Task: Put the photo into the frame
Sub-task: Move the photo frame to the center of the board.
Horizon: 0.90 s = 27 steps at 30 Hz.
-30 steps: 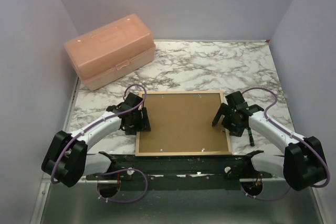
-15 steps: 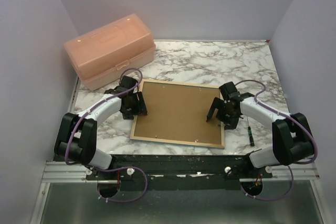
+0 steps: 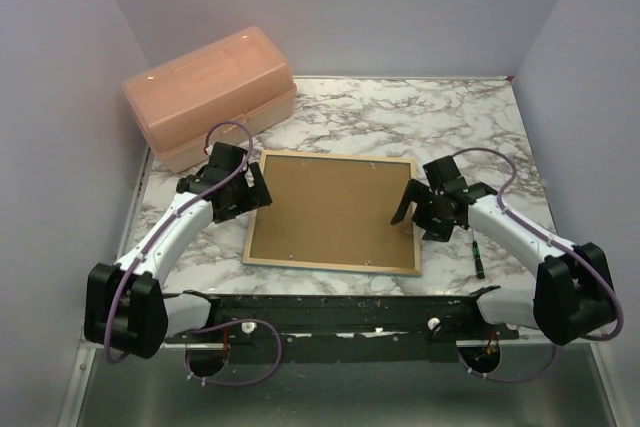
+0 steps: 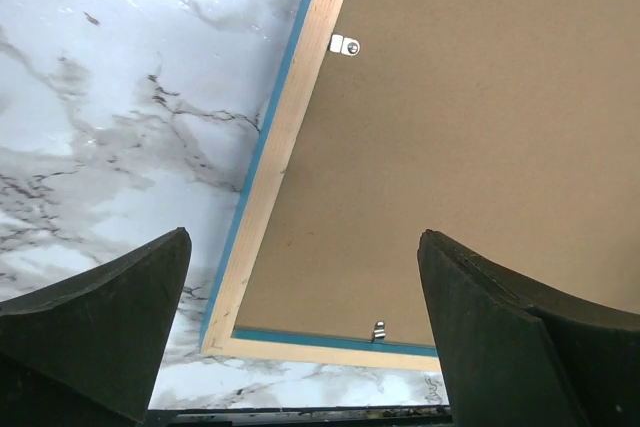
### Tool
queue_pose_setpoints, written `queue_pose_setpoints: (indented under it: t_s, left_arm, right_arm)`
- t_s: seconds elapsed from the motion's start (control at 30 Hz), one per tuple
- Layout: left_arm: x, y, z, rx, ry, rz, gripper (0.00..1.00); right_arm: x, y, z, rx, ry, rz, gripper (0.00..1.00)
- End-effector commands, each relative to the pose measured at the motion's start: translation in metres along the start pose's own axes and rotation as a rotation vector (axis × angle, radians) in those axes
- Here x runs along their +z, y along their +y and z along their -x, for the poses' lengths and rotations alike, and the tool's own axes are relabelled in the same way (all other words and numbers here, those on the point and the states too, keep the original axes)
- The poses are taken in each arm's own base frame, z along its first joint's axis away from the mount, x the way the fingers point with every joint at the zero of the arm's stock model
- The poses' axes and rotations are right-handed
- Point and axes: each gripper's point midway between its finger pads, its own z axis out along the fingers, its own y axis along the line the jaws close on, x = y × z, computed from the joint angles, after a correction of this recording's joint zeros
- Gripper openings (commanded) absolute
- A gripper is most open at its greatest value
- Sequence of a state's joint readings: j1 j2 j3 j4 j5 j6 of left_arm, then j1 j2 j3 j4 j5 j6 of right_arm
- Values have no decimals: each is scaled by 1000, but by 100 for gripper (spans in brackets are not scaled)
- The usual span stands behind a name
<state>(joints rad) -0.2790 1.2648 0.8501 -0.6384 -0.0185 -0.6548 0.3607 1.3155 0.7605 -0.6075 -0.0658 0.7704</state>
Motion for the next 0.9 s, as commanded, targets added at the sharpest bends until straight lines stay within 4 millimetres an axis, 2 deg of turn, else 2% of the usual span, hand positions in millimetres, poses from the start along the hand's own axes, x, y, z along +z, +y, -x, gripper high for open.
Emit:
queue_pose_setpoints:
  t_s: [0.0, 0.13, 0.23, 0.4, 0.5, 0.6, 0.7, 0.87]
  left_arm:
    - [-28, 11, 6, 34, -89, 17, 98]
    - [-55, -14, -5, 66, -118, -171, 99]
    - [-77, -36, -16, 70, -133, -347, 98]
    - [-110, -72, -43, 60, -120, -634, 98]
    - [-122, -84, -52, 73, -134, -724, 99]
    - [-132, -95, -57, 115, -141, -786, 99]
    - [-138, -105, -62, 161, -126, -823, 98]
    - [-142, -119, -71, 228, -115, -874, 98]
  right_arm:
    - [-7, -26, -29, 20, 43, -45, 100]
    - [-3, -29, -45, 33, 61, 11, 100]
    - [5, -21, -50, 21, 97, 56, 100]
    - [15, -1, -38, -9, 113, 87, 100]
    - [15, 17, -32, -32, 116, 120, 100]
    - [13, 23, -35, -58, 118, 123, 99]
    - [9, 12, -43, -53, 121, 95, 99]
    - [-2, -18, -61, -26, 122, 26, 99]
